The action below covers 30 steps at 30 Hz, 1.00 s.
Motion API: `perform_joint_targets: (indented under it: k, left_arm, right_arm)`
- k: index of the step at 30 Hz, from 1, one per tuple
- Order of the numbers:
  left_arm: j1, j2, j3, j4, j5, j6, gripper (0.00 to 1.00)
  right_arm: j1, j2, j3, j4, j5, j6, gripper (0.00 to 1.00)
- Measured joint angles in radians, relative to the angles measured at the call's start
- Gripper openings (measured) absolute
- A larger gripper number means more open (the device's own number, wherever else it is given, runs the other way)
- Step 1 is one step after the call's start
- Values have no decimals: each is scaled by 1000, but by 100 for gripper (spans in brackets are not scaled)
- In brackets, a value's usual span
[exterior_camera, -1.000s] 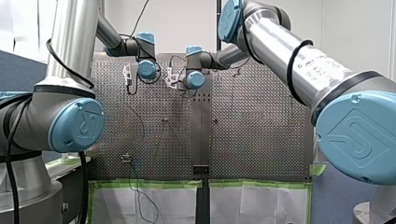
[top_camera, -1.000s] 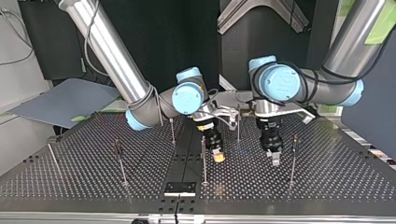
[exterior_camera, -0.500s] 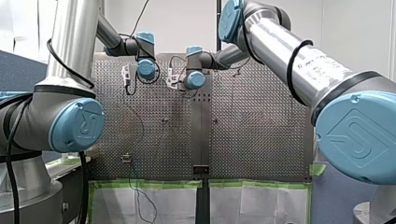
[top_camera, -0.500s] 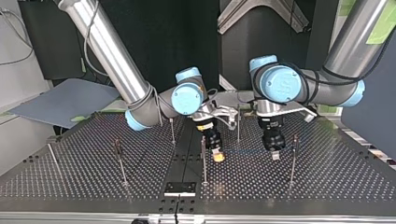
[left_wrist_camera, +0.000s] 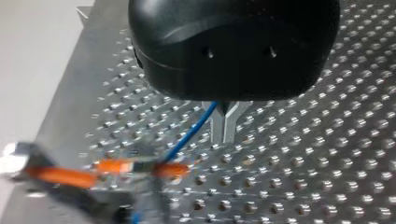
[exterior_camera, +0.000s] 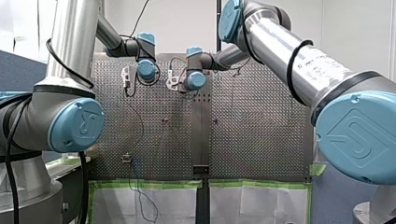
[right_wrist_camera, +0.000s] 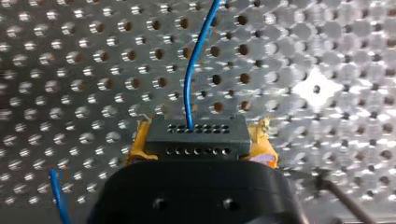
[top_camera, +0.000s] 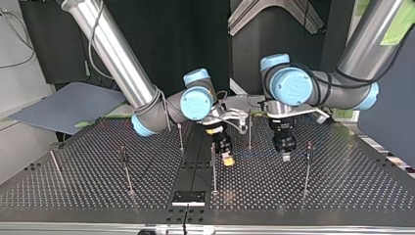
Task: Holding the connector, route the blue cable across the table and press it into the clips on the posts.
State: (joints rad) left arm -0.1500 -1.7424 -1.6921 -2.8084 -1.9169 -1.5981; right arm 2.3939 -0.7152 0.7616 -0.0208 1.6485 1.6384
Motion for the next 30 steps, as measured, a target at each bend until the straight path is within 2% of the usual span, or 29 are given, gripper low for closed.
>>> perform_joint_targets:
  k: [4,8,15,21,30]
  left_arm:
    - [-6,0,-28,-18,-2,5,0]
    - [-4,1,-60,-8,-3,1,0]
    - [-3,0,-117,43,12,-25,0]
    - [-5,-3,-170,96,31,-58,0]
    - [-9,-23,-242,168,49,-90,0]
  right_arm:
    - [0,0,27,13,2,-3,0]
    - [0,-8,58,20,17,-7,0]
    - [-11,-63,124,15,38,-13,0]
    - [-13,-96,178,16,27,-34,0]
    - [7,-99,257,15,-12,-54,0]
